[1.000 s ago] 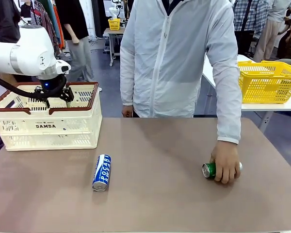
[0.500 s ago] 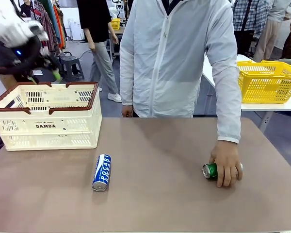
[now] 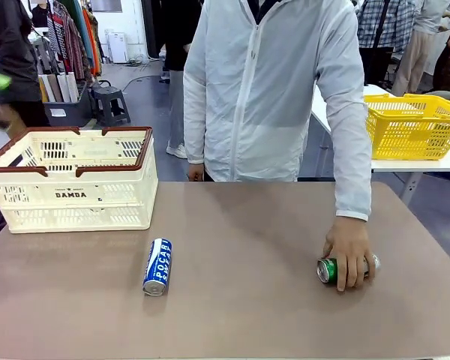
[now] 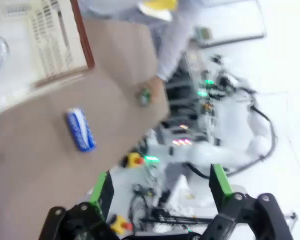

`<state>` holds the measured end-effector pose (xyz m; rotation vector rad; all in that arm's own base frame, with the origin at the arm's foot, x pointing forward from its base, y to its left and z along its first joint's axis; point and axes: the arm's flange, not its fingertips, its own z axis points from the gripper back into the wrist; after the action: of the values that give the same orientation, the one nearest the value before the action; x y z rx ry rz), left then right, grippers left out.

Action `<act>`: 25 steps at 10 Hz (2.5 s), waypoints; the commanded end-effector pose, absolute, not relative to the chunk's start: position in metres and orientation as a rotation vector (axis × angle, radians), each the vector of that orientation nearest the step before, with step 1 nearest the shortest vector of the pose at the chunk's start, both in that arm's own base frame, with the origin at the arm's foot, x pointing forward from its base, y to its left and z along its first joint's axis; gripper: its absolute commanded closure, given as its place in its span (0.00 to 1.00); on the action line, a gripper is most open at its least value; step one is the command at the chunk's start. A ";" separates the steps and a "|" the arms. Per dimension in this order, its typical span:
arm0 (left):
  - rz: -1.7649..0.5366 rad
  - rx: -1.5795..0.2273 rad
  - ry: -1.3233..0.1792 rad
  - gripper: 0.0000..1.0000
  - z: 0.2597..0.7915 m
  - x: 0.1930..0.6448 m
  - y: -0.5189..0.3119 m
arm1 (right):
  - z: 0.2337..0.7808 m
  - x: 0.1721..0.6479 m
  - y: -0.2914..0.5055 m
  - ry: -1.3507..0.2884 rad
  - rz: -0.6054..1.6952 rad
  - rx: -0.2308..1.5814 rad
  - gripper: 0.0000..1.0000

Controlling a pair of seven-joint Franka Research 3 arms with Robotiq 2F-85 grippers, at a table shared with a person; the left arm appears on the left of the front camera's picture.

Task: Place the drinks into the Shopping basket.
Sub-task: Pick up one drink and place it into the Shopping basket.

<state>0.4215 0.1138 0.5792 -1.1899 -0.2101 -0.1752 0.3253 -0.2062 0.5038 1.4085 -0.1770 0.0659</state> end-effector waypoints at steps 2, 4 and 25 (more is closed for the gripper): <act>-0.108 -1.346 -0.115 0.00 0.496 0.413 0.161 | 0.509 0.324 -0.207 -0.160 0.063 1.408 0.00; -0.063 -1.395 -0.207 0.00 0.454 0.413 0.183 | 0.509 0.324 -0.207 -0.160 0.063 1.408 0.00; 0.091 -0.504 0.013 0.00 0.501 0.419 -0.116 | 0.509 0.324 -0.207 -0.160 0.063 1.408 0.00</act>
<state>0.4121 -0.1003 0.5260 -0.6669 -0.0095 0.0437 0.3253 -0.2059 0.5042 1.4078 -0.1768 0.0672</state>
